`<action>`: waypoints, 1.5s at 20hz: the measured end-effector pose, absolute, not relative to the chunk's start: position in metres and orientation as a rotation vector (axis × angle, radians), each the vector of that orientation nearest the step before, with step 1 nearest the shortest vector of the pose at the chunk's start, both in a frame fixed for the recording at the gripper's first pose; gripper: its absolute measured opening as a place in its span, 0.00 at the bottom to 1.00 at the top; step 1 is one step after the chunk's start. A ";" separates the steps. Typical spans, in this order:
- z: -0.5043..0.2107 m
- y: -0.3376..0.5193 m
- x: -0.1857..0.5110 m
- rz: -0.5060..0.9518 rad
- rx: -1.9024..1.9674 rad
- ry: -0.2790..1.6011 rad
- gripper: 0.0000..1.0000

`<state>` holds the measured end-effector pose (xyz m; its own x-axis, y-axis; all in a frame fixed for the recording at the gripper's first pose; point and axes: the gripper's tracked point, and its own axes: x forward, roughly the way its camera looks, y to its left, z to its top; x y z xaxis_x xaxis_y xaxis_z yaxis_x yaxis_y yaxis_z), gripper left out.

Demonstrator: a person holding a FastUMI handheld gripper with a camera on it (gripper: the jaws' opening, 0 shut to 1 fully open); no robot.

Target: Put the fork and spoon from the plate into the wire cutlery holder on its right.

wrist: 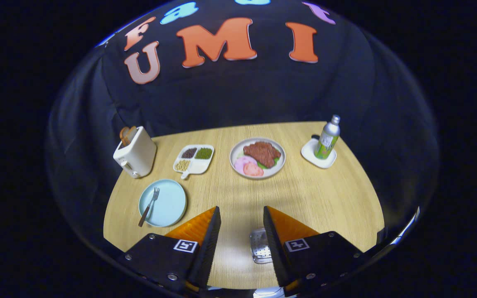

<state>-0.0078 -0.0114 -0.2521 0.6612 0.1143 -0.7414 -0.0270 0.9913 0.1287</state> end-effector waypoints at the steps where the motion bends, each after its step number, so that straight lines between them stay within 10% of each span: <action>1: -0.240 -0.006 0.000 0.074 0.103 0.781 0.68; 6: -0.205 0.023 0.029 0.000 0.084 0.587 0.86; 16: -0.168 0.144 0.060 0.045 0.085 0.363 0.86; 30: -0.274 0.287 0.042 0.280 0.058 0.733 0.87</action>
